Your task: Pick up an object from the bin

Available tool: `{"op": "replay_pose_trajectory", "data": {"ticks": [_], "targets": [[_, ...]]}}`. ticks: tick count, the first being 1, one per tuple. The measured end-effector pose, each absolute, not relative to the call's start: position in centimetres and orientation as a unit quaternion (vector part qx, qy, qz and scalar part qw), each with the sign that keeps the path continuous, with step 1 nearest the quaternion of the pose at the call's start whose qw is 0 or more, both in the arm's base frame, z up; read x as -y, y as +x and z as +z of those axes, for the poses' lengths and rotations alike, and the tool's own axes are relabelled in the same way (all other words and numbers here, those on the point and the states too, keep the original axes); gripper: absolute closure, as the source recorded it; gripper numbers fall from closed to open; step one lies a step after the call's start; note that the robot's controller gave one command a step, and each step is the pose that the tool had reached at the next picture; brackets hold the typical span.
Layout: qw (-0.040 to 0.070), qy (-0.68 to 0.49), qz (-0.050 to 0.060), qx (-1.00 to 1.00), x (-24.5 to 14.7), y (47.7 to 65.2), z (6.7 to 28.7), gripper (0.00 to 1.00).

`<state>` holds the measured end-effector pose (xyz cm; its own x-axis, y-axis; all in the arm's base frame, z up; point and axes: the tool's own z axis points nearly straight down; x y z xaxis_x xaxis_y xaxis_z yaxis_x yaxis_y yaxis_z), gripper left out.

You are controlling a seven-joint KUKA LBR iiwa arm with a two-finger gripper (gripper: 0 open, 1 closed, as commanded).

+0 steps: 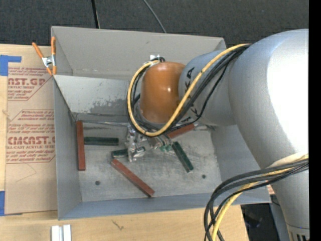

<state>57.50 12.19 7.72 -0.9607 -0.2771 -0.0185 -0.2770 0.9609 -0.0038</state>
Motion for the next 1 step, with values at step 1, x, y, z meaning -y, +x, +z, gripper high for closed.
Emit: {"op": "replay_pose_trajectory", "data": {"ticks": [1], "targets": [[0.009, -0.14, -0.001, -0.99, -12.19, 57.5, 7.72, 1.0]]}}
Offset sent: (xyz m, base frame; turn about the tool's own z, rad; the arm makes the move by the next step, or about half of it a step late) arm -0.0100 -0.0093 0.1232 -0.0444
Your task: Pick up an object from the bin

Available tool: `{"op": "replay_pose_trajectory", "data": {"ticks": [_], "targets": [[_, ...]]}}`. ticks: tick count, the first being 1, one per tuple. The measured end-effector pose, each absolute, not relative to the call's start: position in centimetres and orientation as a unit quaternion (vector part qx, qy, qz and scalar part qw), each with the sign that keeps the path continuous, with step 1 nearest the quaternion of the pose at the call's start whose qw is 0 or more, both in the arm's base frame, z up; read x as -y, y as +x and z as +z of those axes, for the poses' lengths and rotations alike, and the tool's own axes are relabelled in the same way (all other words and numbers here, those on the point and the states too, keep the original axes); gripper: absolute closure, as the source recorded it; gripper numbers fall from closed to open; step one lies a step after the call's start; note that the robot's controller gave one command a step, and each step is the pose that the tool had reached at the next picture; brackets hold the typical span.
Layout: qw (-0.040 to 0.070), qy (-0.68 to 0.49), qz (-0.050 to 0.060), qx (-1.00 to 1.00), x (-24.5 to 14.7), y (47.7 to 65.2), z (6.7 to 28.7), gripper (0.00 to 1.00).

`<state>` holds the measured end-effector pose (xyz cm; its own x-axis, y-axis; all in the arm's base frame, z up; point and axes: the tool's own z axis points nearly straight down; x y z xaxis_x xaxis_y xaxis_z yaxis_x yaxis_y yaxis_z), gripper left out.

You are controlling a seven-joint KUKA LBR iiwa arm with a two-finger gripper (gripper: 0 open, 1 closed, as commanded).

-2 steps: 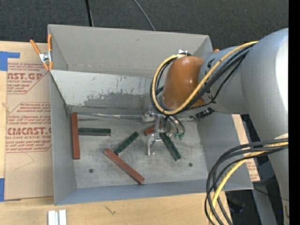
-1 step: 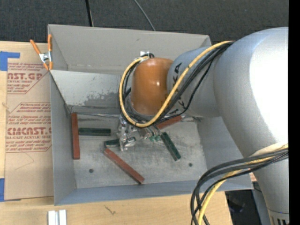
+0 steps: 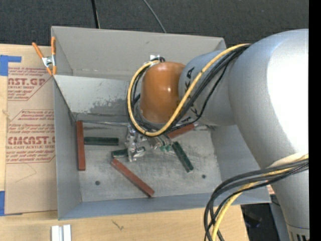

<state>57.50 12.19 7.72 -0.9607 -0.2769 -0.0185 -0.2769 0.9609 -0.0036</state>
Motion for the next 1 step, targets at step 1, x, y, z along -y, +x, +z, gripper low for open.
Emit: {"op": "replay_pose_trajectory", "data": {"ticks": [1], "targets": [[0.001, -0.162, 0.0, -0.987, -11.35, 56.55, 20.01, 1.0]]}}
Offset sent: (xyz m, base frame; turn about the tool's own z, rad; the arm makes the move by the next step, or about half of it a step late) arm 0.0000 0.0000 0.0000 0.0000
